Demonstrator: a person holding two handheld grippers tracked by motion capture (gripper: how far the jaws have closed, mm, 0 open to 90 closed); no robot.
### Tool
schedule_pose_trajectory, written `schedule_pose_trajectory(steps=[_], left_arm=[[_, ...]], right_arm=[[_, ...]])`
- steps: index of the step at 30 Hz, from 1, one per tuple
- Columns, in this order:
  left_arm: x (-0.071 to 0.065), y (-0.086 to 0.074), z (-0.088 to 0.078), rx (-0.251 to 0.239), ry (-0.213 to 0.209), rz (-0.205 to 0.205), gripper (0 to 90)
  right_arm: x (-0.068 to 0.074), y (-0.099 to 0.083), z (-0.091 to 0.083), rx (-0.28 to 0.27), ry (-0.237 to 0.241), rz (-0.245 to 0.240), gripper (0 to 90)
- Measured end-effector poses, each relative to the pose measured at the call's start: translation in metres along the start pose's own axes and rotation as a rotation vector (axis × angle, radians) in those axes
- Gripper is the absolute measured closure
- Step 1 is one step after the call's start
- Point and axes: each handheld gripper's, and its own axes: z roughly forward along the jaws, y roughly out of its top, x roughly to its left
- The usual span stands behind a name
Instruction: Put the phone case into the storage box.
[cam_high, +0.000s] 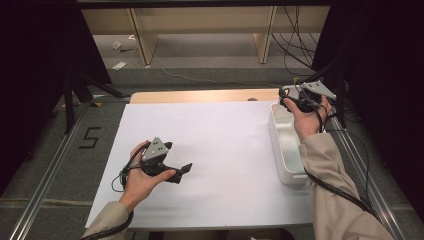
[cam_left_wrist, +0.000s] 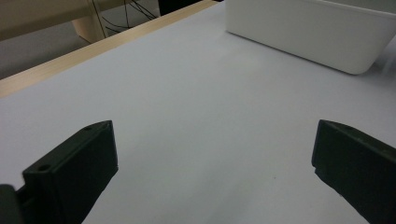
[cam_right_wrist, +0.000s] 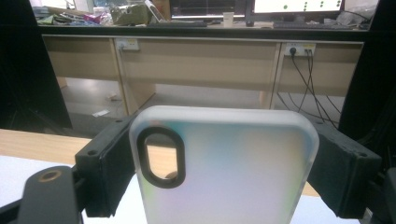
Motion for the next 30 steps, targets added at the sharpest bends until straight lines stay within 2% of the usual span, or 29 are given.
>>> schedule_pose_trajectory(steps=[30], left_arm=[[-0.0002, -0.0001, 0.0007, 0.005, -0.004, 0.000, 0.0]], right_arm=[[0.0000, -0.0074, 0.0051, 0.029, 0.001, 0.000, 17.8]])
